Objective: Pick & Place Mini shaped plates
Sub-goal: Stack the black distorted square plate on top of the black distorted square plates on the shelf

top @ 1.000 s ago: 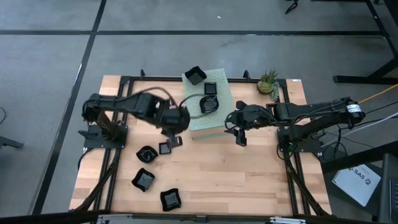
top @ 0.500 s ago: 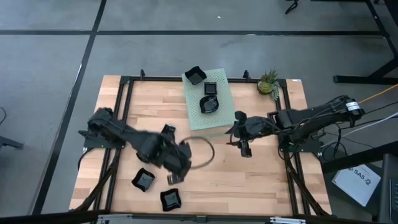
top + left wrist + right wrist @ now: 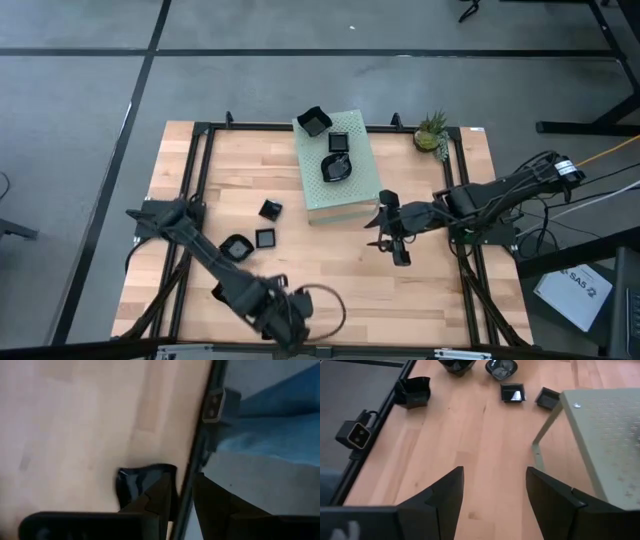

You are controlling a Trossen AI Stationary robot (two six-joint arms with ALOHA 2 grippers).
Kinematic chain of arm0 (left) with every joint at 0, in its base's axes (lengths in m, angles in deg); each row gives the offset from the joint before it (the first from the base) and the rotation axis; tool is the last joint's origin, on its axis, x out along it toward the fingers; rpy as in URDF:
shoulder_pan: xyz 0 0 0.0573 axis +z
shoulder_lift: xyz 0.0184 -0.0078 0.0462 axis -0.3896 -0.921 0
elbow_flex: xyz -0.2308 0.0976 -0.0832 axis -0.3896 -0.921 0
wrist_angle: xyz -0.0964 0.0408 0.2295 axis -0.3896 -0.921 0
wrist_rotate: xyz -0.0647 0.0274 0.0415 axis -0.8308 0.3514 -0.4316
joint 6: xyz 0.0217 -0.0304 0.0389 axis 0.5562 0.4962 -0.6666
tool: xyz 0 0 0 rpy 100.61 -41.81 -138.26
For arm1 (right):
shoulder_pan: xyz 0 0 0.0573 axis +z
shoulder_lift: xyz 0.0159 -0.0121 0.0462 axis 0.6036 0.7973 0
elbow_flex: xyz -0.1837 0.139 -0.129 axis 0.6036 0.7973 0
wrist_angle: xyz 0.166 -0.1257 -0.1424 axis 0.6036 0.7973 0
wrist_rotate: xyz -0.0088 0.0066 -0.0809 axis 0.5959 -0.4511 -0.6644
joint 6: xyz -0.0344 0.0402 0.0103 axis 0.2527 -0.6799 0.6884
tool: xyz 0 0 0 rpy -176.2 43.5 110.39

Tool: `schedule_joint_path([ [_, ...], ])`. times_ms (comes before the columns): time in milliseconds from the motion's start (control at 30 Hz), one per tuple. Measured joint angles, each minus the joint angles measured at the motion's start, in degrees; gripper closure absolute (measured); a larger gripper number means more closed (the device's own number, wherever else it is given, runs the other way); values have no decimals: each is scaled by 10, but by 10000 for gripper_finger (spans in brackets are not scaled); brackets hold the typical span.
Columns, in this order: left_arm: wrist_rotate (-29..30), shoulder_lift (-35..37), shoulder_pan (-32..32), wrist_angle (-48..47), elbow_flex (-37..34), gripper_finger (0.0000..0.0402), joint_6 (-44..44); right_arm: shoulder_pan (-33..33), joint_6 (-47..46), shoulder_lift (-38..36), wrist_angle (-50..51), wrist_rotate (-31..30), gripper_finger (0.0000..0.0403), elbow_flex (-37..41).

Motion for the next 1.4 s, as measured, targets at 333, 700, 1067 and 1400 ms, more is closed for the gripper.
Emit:
schedule_joint_path([
  [333,1,-63,-55,39,0,327,61,5,3,0,-5,0,191,0],
  [700,13,-114,-81,45,0,325,82,5,2,0,-4,0,191,0],
  [1067,6,-137,-80,-2,0,336,129,5,6,0,-3,0,191,0],
  [1400,21,-137,-80,-6,0,337,128,5,5,0,-2,0,191,0],
])
